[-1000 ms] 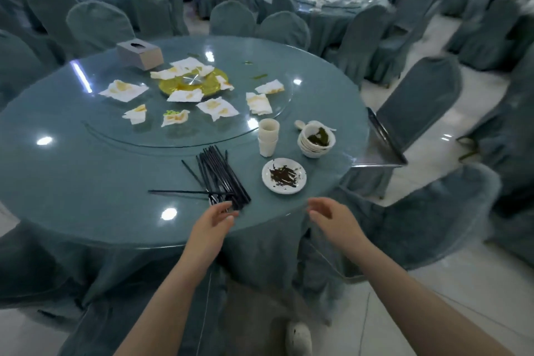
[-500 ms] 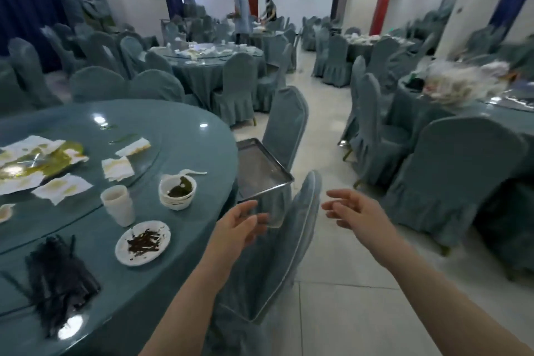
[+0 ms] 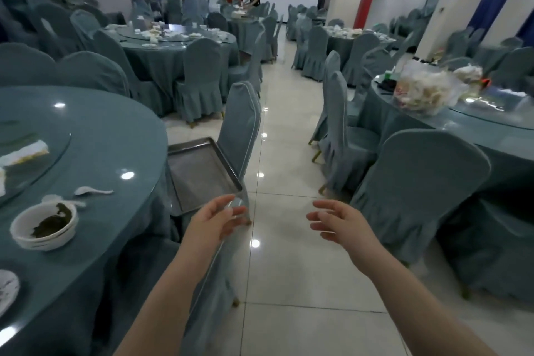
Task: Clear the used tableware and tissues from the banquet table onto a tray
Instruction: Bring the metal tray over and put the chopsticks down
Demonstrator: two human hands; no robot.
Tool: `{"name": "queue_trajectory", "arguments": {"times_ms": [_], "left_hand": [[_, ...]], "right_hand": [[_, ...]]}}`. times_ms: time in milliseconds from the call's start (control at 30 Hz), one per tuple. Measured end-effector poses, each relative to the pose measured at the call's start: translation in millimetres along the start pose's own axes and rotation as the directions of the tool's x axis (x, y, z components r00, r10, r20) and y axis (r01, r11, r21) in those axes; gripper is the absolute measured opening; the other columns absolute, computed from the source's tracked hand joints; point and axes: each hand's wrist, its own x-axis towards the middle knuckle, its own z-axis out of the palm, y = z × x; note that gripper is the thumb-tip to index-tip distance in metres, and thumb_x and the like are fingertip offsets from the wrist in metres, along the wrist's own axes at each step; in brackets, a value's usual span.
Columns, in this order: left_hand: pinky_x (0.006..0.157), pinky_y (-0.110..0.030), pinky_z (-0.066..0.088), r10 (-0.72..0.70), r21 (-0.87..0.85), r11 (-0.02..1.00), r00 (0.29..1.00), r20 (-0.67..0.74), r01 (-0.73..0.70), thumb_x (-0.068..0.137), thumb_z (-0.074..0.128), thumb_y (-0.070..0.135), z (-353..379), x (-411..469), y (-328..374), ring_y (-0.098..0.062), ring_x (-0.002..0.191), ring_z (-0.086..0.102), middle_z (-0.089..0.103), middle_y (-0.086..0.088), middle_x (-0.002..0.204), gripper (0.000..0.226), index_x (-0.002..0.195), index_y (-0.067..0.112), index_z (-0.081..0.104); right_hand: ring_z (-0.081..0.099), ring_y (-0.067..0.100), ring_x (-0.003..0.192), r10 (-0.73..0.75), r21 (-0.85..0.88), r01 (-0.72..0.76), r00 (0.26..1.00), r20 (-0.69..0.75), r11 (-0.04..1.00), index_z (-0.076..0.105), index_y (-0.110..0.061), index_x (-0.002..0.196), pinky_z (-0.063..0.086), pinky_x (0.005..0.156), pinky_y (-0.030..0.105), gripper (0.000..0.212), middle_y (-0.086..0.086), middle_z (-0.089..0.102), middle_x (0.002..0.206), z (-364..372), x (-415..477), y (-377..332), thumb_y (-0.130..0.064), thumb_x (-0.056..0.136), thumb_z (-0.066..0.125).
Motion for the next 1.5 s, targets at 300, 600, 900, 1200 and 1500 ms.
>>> {"name": "queue_trajectory", "arguments": {"times_ms": [300, 600, 900, 1200, 1500], "left_hand": [[0.096, -0.040, 0.050, -0.043, 0.066, 0.997, 0.998, -0.043, 0.046, 0.100, 0.044, 0.010, 50, 172, 13, -0.020, 0.099, 0.068, 0.073, -0.003, 0.104, 0.025, 0.119, 0.017, 0.059], [0.097, -0.045, 0.049, -0.136, 0.079, 0.985, 0.977, -0.167, 0.150, 0.099, 0.043, 0.008, 79, 297, 2, -0.026, 0.100, 0.067, 0.072, -0.007, 0.106, 0.026, 0.119, 0.013, 0.058], [0.079, -0.030, 0.050, -0.189, -0.085, 0.982, 0.844, -0.502, 0.169, 0.098, 0.045, 0.006, 74, 383, -17, -0.022, 0.089, 0.069, 0.073, -0.005, 0.097, 0.021, 0.108, 0.017, 0.061], [0.092, -0.039, 0.045, -0.336, -0.254, 0.942, 0.656, -0.676, 0.221, 0.099, 0.043, 0.005, 29, 431, -57, -0.027, 0.095, 0.065, 0.069, -0.011, 0.104, 0.021, 0.108, 0.014, 0.059], [0.079, -0.031, 0.050, -0.507, -0.376, 0.862, 0.534, -0.677, 0.340, 0.099, 0.044, 0.008, -29, 508, -115, -0.023, 0.094, 0.067, 0.070, -0.007, 0.100, 0.020, 0.108, 0.017, 0.059]], "right_hand": [[0.071, 0.014, 0.089, 0.119, -0.023, -0.118, 0.991, 0.056, 0.993, 0.064, -0.025, 0.107, 0.056, 0.079, 0.031, 0.016, -0.006, 0.075, 0.094, -21, 175, -12, -0.018, 0.095, 0.055], [0.069, 0.017, 0.090, 0.197, -0.094, -0.185, 0.971, 0.135, 0.978, 0.064, -0.023, 0.106, 0.052, 0.071, 0.026, 0.015, -0.003, 0.073, 0.097, -44, 333, -6, -0.018, 0.096, 0.054], [0.067, 0.019, 0.080, 0.340, -0.216, -0.271, 0.842, 0.420, 0.938, 0.064, -0.017, 0.105, 0.050, 0.072, 0.030, 0.014, 0.006, 0.073, 0.098, 6, 510, 17, -0.017, 0.095, 0.053], [0.062, 0.016, 0.064, 0.538, -0.428, -0.337, 0.637, 0.552, 0.838, 0.063, -0.009, 0.103, 0.047, 0.057, 0.024, 0.015, 0.007, 0.070, 0.087, 98, 604, 61, -0.012, 0.089, 0.060], [0.064, 0.020, 0.074, 0.693, -0.491, -0.490, 0.538, 0.479, 0.720, 0.060, -0.007, 0.114, 0.050, 0.068, 0.029, 0.025, 0.009, 0.070, 0.096, 176, 683, 139, -0.023, 0.094, 0.058]]}}
